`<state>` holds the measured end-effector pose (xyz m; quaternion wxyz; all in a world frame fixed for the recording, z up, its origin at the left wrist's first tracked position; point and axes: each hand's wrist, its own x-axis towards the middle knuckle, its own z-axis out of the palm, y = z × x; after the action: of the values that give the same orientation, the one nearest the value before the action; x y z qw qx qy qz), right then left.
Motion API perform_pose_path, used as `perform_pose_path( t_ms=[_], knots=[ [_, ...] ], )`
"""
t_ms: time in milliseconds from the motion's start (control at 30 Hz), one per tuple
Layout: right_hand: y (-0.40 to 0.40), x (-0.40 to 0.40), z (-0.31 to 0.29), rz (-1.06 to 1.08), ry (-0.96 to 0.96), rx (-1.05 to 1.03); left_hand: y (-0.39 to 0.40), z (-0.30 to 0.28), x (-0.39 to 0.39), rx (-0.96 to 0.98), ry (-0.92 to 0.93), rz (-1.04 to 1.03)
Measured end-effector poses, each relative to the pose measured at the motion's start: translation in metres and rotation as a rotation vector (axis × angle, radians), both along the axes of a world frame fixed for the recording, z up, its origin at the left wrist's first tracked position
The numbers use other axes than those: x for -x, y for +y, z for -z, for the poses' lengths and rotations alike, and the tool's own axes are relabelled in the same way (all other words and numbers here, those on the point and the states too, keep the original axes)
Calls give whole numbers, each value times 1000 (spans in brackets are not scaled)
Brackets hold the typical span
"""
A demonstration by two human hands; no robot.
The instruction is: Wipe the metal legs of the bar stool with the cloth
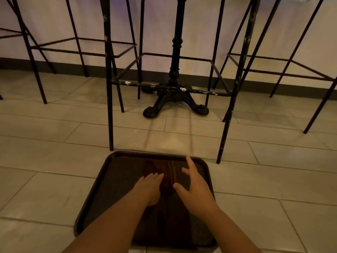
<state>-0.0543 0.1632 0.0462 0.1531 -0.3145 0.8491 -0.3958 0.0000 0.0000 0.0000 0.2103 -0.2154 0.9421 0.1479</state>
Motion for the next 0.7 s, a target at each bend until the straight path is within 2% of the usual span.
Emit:
perform_pose_path(
  t_ms=[67, 233, 333, 533, 700],
  knots=[
    [-2, 0, 4, -21, -8, 2, 0, 7, -3, 49, 2, 19],
    [-4, -1, 17, -58, -49, -40, -3, 17, 0, 214, 185, 45],
    [-6, -3, 22, -71, -54, -68, -4, 14, 2, 315, 174, 91],
    [-11, -5, 32, -103, -49, -109, -7, 1, 7, 306, 121, 110],
    [-21, -4, 37, -127, -2, -197, -13, -25, 9, 299, 168, 193]
  ],
)
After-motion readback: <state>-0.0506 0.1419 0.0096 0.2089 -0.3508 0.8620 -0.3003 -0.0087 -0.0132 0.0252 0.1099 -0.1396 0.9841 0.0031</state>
